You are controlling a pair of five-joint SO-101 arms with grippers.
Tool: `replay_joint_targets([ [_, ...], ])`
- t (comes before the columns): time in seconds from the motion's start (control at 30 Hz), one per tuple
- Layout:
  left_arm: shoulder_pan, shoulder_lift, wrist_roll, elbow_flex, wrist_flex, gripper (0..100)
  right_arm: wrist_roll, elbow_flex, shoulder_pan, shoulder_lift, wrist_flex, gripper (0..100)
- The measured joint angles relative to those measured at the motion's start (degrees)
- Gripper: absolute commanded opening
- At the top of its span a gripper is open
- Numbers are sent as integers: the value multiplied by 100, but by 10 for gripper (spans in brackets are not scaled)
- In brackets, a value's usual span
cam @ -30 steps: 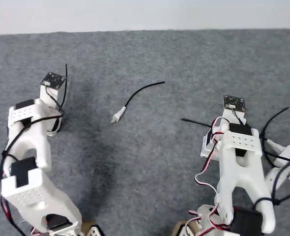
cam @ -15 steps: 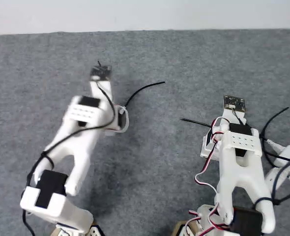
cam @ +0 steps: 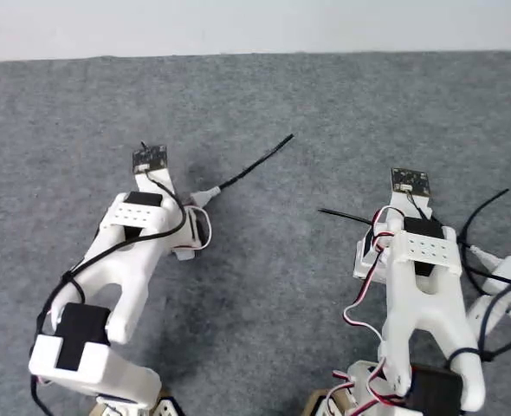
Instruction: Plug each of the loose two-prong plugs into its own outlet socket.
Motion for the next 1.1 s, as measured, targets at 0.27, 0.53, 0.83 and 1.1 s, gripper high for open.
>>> replay_joint_targets([
  [0.27, -378, -44, -633, 105, 141, 214, 0, 0, 0, 0, 0, 251],
  [0.53, -396, -1433, -1169, 114, 536, 214, 0, 70, 0, 0, -79, 251],
  [0.83, -396, -2488, -1565, 141, 958, 210, 0, 70, 0, 0, -88, 251],
  [1.1, -396, -2198, -1591, 1240, -70, 83, 0, 70, 0, 0, -97, 251],
])
